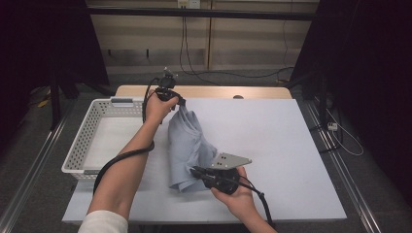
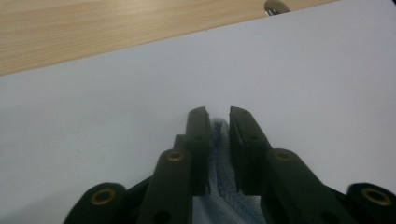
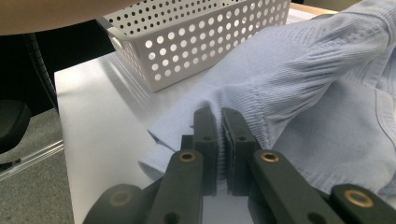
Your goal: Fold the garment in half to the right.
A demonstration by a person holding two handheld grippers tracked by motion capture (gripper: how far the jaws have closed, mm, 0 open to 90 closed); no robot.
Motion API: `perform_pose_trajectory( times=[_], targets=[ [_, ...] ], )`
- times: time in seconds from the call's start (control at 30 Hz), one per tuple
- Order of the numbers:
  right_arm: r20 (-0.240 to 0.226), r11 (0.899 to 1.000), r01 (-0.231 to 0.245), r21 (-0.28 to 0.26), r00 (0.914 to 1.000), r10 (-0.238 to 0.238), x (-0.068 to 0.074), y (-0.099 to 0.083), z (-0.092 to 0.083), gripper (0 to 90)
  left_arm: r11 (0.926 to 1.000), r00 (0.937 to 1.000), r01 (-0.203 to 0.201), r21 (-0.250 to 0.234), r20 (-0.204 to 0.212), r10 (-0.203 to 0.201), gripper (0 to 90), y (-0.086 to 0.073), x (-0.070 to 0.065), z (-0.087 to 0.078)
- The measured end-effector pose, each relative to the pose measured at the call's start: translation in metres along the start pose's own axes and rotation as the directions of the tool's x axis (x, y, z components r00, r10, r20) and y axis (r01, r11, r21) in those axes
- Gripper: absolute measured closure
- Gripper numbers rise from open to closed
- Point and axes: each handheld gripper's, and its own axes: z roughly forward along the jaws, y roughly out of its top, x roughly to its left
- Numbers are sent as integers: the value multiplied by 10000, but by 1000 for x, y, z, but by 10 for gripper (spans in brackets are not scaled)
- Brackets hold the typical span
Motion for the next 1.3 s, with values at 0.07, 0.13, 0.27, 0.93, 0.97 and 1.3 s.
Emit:
perform_pose_trajectory(
  times=[0.07, 0.13, 0.27, 0.93, 0.97, 1.3],
  targets=[
    [11, 10000, -10, 21, 10000, 10, 0, -2, -2, 863, 9997, 9999, 110, -196, -103, -112, 587, 0, -1, 0],
    [87, 10000, -45, 89, 10000, 44, -1, -6, -4, 863, 9998, 9999, -107, -154, -54, 106, 555, 0, -2, -2],
    [239, 9994, -292, 200, 9993, 287, -6, -13, -6, 861, 9988, 9989, -343, -340, -335, 332, 337, 0, -5, -7],
    [563, 9977, -303, 614, 9981, 268, -16, -24, -12, 848, 9981, 9969, -561, -244, -573, 546, 203, -16, -4, -23],
    [565, 9974, -308, 648, 9980, 272, -16, -24, -12, 848, 9983, 9968, -541, -227, -605, 526, 202, -18, -3, -24],
    [636, 9951, -171, 978, 9979, 109, -20, -30, -17, 828, 9984, 9969, -556, -91, -567, 550, 186, -25, -5, -27]
  ],
)
